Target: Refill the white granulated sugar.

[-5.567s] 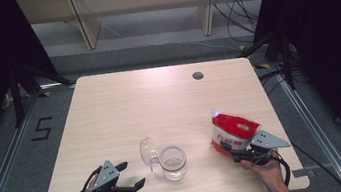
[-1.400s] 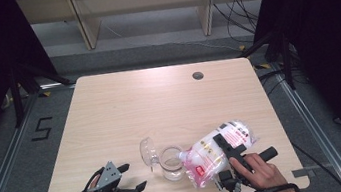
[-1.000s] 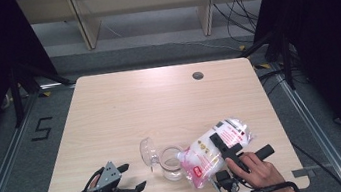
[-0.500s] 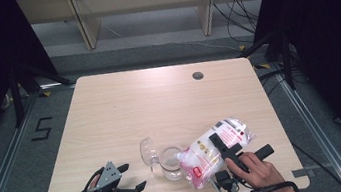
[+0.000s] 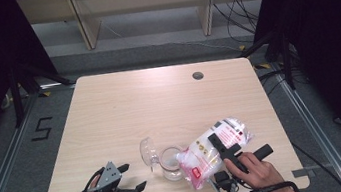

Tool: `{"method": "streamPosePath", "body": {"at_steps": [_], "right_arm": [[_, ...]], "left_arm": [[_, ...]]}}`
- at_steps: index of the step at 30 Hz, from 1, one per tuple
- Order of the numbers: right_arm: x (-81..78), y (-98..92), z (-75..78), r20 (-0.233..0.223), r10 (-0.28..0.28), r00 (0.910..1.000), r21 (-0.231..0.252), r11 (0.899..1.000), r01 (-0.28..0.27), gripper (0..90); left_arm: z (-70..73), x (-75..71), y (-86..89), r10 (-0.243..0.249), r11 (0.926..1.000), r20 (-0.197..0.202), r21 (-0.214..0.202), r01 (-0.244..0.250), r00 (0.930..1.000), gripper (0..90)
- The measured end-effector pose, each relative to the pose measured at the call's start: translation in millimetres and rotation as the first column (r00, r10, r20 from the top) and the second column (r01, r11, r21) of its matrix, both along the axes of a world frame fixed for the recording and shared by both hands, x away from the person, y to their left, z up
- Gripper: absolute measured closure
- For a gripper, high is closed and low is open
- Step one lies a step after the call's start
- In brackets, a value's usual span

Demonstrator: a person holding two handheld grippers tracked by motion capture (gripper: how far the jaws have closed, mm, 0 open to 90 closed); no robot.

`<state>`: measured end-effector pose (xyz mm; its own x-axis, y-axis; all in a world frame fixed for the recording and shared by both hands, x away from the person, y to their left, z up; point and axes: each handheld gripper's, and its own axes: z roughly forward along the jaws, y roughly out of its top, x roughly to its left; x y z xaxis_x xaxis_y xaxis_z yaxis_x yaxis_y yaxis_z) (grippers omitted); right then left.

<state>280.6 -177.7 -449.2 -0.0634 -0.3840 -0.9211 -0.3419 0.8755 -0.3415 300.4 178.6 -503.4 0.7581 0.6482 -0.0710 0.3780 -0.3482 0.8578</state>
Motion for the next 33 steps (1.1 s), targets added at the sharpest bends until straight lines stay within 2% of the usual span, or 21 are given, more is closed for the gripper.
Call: {"method": "streamPosePath", "body": {"at_steps": [2, 4, 6, 9, 11, 12, 13, 14, 15, 16, 18, 21, 24, 25, 26, 27, 29, 31, 32, 33], "right_arm": [[0.6, 0.3, 0.7, 0.004, 0.011, 0.9999, -0.001, 1.000, -0.011, 49.9], [0.9, 0.2, 0.3, -0.002, 0.000, 1.0000, 0.005, 1.000, 0.000, 50.0], [1.1, 0.2, -0.2, -0.005, -0.014, 0.9999, 0.021, 1.000, 0.014, 50.0], [2.4, 0.7, 1.6, -0.003, -0.010, 0.9999, 0.018, 1.000, 0.010, 50.1], [2.3, -0.1, 2.2, -0.002, -0.019, 0.9998, 0.026, 0.999, 0.019, 50.2], [2.6, -0.5, 2.5, -0.002, -0.019, 0.9998, 0.022, 1.000, 0.019, 50.3], [2.5, -1.8, 1.9, 0.002, -0.025, 0.9997, 0.030, 0.999, 0.025, 50.3], [4.0, -1.7, 2.4, 0.002, -0.012, 0.9999, 0.016, 1.000, 0.012, 50.3], [2.4, -3.0, 2.7, -0.010, -0.046, 0.9989, 0.008, 0.999, 0.046, 50.4], [2.4, -2.4, 4.5, -0.012, -0.044, 0.9990, -0.014, 0.999, 0.044, 50.4], [2.3, -2.7, 5.2, -0.004, -0.030, 0.9995, -0.020, 0.999, 0.030, 50.5], [-1.1, -3.1, 4.3, -0.011, -0.049, 0.9987, -0.002, 0.999, 0.049, 50.5], [-1.9, -2.1, 4.4, -0.011, -0.041, 0.9991, -0.009, 0.999, 0.041, 50.6], [-1.2, -0.6, 6.5, 0.001, -0.018, 0.9998, -0.042, 0.999, 0.018, 50.6], [-2.4, -1.4, 4.2, -0.009, -0.032, 0.9994, -0.015, 0.999, 0.032, 50.7], [-2.5, -1.4, 3.2, -0.022, -0.035, 0.9992, -0.011, 0.999, 0.034, 50.7], [-2.3, 1.0, 4.7, -0.018, -0.013, 0.9997, -0.029, 0.999, 0.013, 50.8], [-2.7, 0.5, 2.8, -0.032, -0.026, 0.9991, -0.004, 1.000, 0.026, 50.8], [-2.5, 0.1, 2.4, -0.030, -0.020, 0.9993, 0.018, 1.000, 0.021, 50.8], [-0.3, 0.5, 2.7, -0.013, 0.010, 0.9999, 0.013, 1.000, -0.010, 50.9]], "left_arm": [[0.1, 0.1, 0.2, -0.001, 1.0000, 0.001, 0.002, 0.001, 1.0000, 15.5], [-0.6, -1.7, -1.6, 0.023, 0.9996, -0.019, -0.018, -0.024, 0.9996, 15.5], [-0.3, -1.2, -0.6, 0.016, 0.9999, -0.014, -0.001, -0.016, 0.9998, 15.5], [-0.4, -0.2, -0.8, 0.003, 1.0000, 0.001, -0.005, -0.003, 1.0000, 15.5], [-0.4, -0.1, -0.5, 0.002, 1.0000, 0.000, -0.007, -0.002, 1.0000, 15.5], [-0.6, -1.3, -0.6, 0.014, 0.9998, -0.018, -0.014, -0.015, 0.9997, 15.5], [-0.5, -1.3, -0.5, 0.015, 0.9998, -0.018, -0.015, -0.015, 0.9997, 15.5], [-0.4, -1.3, -0.4, 0.014, 0.9998, -0.018, -0.014, -0.015, 0.9997, 15.5], [-0.4, -1.3, -0.4, 0.014, 0.9998, -0.018, -0.014, -0.015, 0.9997, 15.5], [-0.3, -1.3, -0.5, 0.014, 0.9998, -0.017, -0.015, -0.014, 0.9997, 15.5], [-0.5, -1.3, -0.7, 0.014, 0.9998, -0.017, -0.015, -0.014, 0.9997, 15.5], [-0.6, -1.2, -0.6, 0.012, 0.9999, -0.014, -0.012, -0.012, 0.9998, 15.4], [-0.9, -1.0, -0.7, 0.011, 0.9998, -0.013, -0.018, -0.011, 0.9999, 15.5], [-0.9, -1.0, -0.7, 0.011, 0.9998, -0.012, -0.017, -0.011, 0.9999, 15.5], [-0.4, -1.2, -0.5, 0.012, 0.9999, -0.014, -0.011, -0.012, 0.9998, 15.5], [-0.7, -1.3, -0.7, 0.013, 0.9998, -0.016, -0.015, -0.014, 0.9998, 15.4], [-1.0, -1.2, -0.8, 0.013, 0.9997, -0.015, -0.019, -0.013, 0.9998, 15.5], [-0.9, -1.3, -1.2, 0.015, 0.9997, -0.015, -0.019, -0.016, 0.9998, 15.5], [-0.6, -1.4, -0.8, 0.017, 0.9998, -0.015, -0.007, -0.017, 0.9997, 15.5], [-0.8, -0.9, -0.5, 0.009, 1.0000, -0.016, -0.003, -0.009, 0.9998, 15.5]]}}
